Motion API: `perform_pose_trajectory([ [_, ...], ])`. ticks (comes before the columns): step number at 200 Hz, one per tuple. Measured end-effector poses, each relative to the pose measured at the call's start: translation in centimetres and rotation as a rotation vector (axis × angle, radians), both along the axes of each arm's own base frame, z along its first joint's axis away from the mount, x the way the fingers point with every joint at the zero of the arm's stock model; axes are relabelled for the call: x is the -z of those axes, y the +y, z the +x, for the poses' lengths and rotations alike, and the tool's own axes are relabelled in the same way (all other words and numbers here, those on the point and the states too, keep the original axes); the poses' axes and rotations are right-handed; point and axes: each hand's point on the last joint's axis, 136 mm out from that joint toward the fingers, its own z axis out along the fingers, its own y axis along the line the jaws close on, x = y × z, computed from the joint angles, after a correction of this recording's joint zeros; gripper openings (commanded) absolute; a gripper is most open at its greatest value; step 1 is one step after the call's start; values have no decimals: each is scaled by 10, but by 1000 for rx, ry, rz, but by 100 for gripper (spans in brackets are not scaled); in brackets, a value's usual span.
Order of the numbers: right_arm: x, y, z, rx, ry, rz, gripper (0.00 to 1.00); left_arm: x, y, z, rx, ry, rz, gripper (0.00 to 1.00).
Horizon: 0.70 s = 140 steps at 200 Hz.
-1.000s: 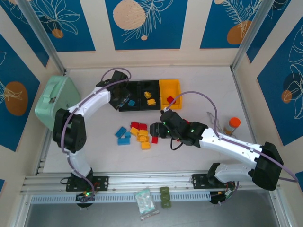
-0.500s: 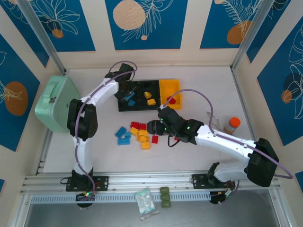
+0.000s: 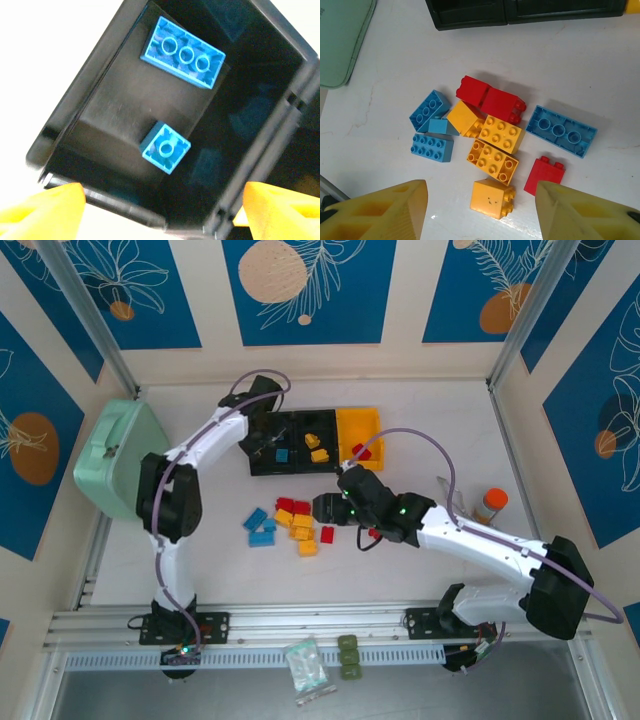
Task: Sort the legos into containers by color
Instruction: Place the lego in the container, then pick up the lego from the center of the table.
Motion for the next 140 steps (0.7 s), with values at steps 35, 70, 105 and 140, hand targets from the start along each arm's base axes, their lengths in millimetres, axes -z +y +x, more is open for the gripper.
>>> perform_pose_trajectory([
  [35, 2, -12, -9, 1, 7, -8, 59, -41, 6, -46, 137, -99, -30, 81],
  [70, 0, -21, -16, 1, 11, -11, 59, -38, 20, -98, 287, -111, -6, 81],
  [105, 3, -20, -21, -8, 21, -15, 59, 1, 41, -153, 349, -28, 23, 83],
  [140, 15, -13, -26, -31, 45, -46, 59, 37, 57, -189, 296, 52, 15, 91],
])
